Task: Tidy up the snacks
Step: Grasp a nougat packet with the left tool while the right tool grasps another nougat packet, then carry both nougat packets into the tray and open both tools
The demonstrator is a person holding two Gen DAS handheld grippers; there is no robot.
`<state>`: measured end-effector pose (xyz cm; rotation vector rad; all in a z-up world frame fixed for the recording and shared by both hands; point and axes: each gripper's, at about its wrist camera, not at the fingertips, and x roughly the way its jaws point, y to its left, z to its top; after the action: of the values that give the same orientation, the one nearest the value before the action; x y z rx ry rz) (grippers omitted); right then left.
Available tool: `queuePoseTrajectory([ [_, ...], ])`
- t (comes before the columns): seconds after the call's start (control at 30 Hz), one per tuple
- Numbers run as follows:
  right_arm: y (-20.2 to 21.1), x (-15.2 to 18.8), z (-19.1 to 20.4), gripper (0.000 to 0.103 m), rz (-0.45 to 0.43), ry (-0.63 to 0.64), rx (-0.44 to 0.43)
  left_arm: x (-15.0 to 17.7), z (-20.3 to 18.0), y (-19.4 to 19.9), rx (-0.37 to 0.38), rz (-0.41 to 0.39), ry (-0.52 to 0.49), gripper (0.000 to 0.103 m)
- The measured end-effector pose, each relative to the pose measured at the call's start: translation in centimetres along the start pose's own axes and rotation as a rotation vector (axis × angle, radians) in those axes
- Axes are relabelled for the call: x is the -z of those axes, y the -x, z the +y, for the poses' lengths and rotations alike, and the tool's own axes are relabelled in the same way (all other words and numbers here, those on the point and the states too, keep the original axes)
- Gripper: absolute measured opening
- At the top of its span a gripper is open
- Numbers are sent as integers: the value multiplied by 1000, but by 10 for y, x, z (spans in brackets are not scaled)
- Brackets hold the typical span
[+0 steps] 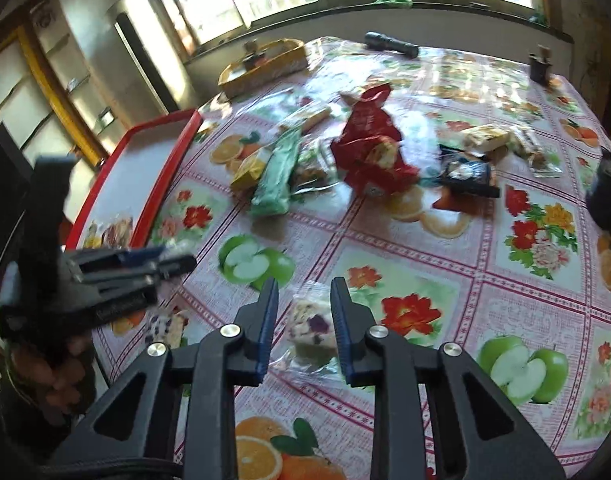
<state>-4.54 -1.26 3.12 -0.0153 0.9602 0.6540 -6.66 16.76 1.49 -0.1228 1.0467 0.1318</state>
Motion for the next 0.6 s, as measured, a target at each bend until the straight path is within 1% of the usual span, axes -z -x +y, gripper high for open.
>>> queuePoseTrajectory([
  [0.03, -5, 2, 3, 40, 15, 12, 21, -1, 5, 6, 5, -10, 11, 31],
  [0.07, -9, 3, 4, 57, 24, 17, 48, -1, 8, 10, 7, -17, 18, 31],
  [0.1, -14, 5, 4, 70, 34, 17, 80, -1, 11, 14, 10, -26, 27, 31],
  [0.13, -21, 8, 4, 71, 48, 6, 104, -2, 13, 19, 12, -37, 33, 31],
  [0.23, -37, 13, 3, 70, 79, -19, 115, -3, 16, 20, 14, -45, 48, 31],
  [0.27, -41, 15, 5, 64, 89, -11, 126, -3, 17, 21, 16, -46, 50, 31],
  [0.3, -44, 17, 11, 57, 91, 24, 166, -3, 18, 23, 19, -48, 49, 31],
  [0.37, -45, 18, 15, 37, 97, 51, 196, -2, 16, 25, 23, -55, 44, 31],
  [0.43, -43, 18, 17, 35, 93, 56, 208, -1, 16, 31, 23, -70, 36, 31],
  [0.6, -19, 11, 16, 35, 13, 5, 158, -1, 17, 39, 23, -93, 32, 31],
])
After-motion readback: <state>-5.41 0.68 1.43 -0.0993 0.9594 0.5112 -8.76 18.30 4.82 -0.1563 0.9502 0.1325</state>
